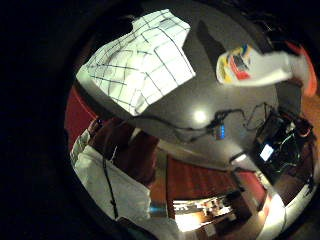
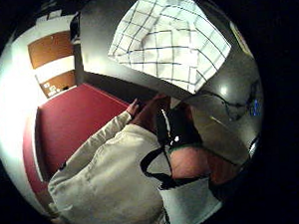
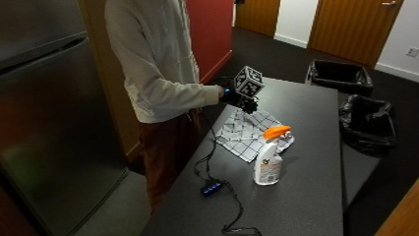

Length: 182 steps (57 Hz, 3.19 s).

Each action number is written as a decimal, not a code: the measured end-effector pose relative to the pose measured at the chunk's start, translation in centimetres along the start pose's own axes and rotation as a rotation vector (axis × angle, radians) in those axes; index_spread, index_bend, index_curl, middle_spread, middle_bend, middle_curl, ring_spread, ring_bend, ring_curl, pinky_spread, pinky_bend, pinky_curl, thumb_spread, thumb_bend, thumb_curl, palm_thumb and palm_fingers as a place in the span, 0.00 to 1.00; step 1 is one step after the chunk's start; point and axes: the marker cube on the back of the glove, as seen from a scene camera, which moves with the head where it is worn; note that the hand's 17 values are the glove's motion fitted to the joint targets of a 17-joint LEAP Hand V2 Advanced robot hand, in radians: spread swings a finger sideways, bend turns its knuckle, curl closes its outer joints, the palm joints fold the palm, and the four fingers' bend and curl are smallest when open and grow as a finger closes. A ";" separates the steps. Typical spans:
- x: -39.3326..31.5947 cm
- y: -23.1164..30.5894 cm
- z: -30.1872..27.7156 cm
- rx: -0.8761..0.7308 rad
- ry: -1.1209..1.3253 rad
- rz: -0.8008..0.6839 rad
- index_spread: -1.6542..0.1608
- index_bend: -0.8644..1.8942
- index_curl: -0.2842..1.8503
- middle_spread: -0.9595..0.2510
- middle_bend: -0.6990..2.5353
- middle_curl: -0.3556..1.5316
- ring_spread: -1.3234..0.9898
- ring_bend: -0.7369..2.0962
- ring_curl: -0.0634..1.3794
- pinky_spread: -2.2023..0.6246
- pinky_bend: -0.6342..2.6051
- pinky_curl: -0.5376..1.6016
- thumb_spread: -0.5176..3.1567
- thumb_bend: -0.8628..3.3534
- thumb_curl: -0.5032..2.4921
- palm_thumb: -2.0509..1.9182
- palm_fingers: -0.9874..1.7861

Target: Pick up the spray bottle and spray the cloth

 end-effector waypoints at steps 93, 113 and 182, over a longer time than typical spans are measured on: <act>13.2 9.7 0.4 1.110 -0.417 0.366 0.70 0.35 0.22 0.77 0.28 0.36 0.57 0.39 0.25 0.84 0.35 0.42 0.41 0.19 0.29 0.66 0.37; 18.0 8.2 1.3 1.127 -0.655 0.388 0.72 0.36 0.22 0.78 0.29 0.36 0.56 0.40 0.25 0.84 0.35 0.42 0.40 0.20 0.28 0.64 0.37; 23.4 -7.3 -0.3 1.091 -1.206 0.461 0.72 0.35 0.22 0.72 0.29 0.37 0.53 0.41 0.25 0.82 0.35 0.42 0.39 0.20 0.28 0.66 0.40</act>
